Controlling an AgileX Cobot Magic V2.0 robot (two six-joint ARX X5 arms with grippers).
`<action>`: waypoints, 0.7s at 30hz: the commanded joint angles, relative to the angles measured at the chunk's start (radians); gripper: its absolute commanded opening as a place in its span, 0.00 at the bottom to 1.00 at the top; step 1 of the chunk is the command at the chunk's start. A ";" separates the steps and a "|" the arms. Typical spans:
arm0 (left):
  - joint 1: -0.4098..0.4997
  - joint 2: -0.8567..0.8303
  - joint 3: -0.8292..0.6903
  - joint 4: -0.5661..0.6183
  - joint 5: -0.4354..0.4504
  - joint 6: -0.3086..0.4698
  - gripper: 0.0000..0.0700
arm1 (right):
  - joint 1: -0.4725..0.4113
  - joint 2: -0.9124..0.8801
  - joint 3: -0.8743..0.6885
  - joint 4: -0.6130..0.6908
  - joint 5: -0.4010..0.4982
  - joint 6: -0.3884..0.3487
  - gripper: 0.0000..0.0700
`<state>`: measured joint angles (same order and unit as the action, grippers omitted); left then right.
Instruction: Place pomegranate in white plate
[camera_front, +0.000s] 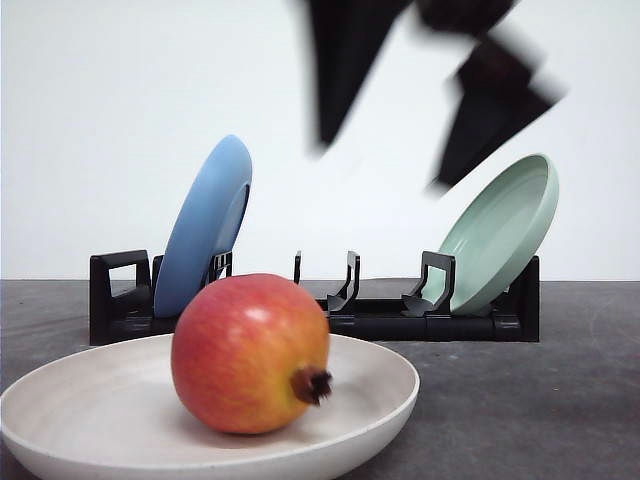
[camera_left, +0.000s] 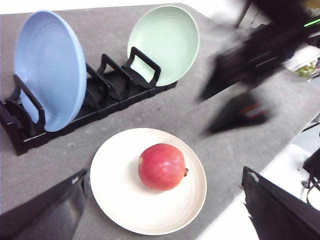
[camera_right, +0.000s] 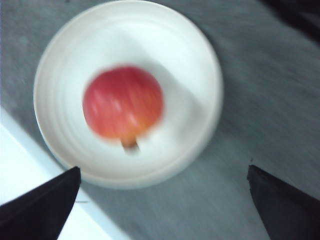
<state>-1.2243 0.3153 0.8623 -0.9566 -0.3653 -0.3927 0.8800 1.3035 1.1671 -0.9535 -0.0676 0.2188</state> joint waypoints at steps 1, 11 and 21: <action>-0.011 0.004 0.005 0.010 -0.007 0.007 0.85 | 0.018 -0.094 0.005 -0.058 0.046 0.022 1.00; -0.011 0.004 0.005 0.062 -0.055 0.011 0.85 | 0.022 -0.734 -0.197 -0.079 0.251 0.126 1.00; -0.011 0.004 0.005 0.105 -0.058 0.049 0.01 | 0.022 -1.058 -0.320 -0.045 0.319 0.139 0.15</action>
<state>-1.2243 0.3153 0.8623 -0.8563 -0.4175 -0.3561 0.8902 0.2363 0.8417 -1.0069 0.2501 0.3515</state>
